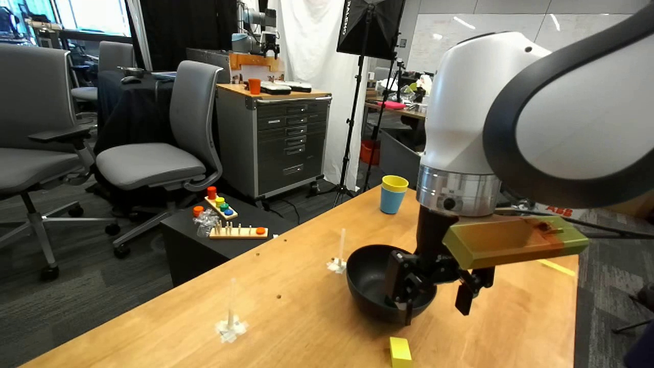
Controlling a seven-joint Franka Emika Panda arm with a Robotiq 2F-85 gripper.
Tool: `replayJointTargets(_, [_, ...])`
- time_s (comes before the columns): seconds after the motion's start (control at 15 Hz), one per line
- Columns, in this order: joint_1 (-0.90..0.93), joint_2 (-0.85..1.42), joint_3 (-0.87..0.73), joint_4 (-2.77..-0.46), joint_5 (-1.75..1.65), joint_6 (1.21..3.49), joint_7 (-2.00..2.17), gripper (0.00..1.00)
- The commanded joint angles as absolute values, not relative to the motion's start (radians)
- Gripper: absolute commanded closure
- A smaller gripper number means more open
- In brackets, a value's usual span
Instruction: Put the green and yellow blocks one at a time in the bowl
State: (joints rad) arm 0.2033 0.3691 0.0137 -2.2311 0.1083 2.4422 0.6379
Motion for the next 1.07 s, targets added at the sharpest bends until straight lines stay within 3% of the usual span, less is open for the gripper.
replayJointTargets(0.0, [0.200, 0.421, 0.028, -2.198, 0.139, 2.453, 0.652, 0.00])
replayJointTargets(1.0, [0.221, 0.573, -0.008, -2.079, 0.107, 2.442, 0.677, 0.00])
